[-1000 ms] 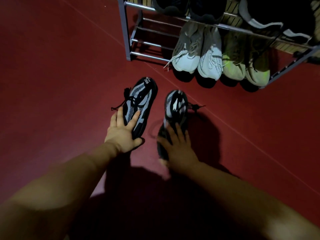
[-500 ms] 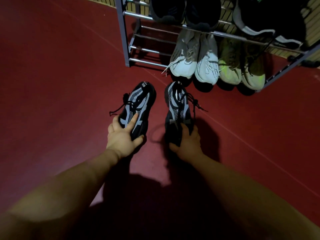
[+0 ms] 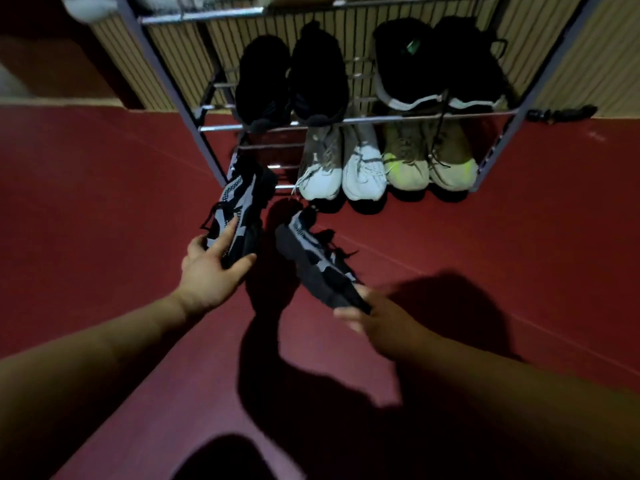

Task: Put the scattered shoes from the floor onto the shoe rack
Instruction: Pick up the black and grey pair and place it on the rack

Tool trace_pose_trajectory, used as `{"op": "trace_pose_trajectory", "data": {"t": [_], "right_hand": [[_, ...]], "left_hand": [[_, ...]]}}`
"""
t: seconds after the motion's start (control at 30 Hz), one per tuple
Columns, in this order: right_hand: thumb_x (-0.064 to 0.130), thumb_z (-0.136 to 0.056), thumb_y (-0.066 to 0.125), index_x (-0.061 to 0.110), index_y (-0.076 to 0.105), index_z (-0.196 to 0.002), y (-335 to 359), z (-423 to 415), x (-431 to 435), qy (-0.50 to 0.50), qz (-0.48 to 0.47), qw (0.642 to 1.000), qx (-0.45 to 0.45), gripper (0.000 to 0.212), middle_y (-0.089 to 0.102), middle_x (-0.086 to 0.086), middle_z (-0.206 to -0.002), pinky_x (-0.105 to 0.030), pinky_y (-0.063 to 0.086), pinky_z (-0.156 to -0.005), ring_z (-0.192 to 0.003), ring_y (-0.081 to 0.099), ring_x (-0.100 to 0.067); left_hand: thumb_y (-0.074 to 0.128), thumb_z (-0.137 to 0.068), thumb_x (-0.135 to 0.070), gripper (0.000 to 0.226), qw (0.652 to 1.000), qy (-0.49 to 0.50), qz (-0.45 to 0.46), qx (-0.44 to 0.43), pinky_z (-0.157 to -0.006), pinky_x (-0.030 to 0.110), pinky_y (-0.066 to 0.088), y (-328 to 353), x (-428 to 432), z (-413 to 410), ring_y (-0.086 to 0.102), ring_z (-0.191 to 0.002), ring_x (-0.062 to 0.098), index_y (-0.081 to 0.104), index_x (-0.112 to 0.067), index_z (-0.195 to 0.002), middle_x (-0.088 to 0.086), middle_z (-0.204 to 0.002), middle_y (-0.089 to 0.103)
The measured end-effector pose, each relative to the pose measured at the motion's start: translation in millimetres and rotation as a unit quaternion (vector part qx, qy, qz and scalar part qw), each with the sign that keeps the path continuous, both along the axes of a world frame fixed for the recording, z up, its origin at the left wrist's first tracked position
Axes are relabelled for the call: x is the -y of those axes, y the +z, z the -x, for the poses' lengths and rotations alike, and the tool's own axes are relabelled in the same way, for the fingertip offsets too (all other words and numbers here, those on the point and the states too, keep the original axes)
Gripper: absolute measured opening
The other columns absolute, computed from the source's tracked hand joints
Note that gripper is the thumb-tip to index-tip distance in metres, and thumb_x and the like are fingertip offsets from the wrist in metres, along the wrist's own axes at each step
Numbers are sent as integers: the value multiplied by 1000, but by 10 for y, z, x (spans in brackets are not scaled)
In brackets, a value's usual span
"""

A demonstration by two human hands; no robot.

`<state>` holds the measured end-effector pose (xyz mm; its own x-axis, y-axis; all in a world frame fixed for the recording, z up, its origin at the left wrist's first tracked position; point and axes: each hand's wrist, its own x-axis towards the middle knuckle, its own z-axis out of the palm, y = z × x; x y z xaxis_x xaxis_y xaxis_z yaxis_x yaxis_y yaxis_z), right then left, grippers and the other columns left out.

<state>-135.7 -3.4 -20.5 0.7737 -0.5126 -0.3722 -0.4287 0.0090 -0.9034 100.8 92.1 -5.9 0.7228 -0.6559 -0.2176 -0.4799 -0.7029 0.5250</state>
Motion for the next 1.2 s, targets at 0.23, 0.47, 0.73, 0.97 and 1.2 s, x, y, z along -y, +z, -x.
{"op": "trace_pose_trajectory", "data": {"t": [0.23,0.47,0.73,0.97,1.2], "right_hand": [[35,-88,57,48,3,-145,352,212,145,18,185,982,0,80,-8,-7,-157,-37,12,-114,-142,-5,-27],[35,-89,55,50,4,-145,64,-365,833,9,346,929,-134,77,-23,-20,-153,-50,6,-113,-140,-9,-41],[40,-84,58,46,19,-145,-200,-1030,1073,37,366,900,-234,73,-20,-19,-154,-46,7,-115,-142,-8,-40],[42,-81,65,35,17,-148,-433,-1209,1015,-3,390,891,-231,83,-17,-27,-152,-49,4,-116,-140,-11,-46],[54,-85,56,37,0,-148,-513,-1372,997,-29,412,872,-262,86,-26,-20,-152,-51,17,-113,-142,-7,-43]], "left_hand": [[59,-86,-48,67,988,-49,-117,91,-112,42,28,546,386,46,27,-132,38,23,-52,-142,15,-147,22],[56,-87,-49,68,984,-83,-124,98,-112,44,22,204,657,166,21,-132,39,19,-49,-144,15,-150,14],[52,-89,-51,69,990,-60,-75,106,-113,45,18,-190,813,-309,12,-136,39,14,-47,-146,17,-154,1],[47,-90,-54,66,997,-36,-46,48,-113,43,17,-437,1301,-627,11,-138,38,14,-47,-146,18,-155,-1],[47,-92,-47,63,993,-10,-48,108,-114,48,9,-510,1895,-1062,2,-140,43,21,-34,-148,25,-154,-3]]}}
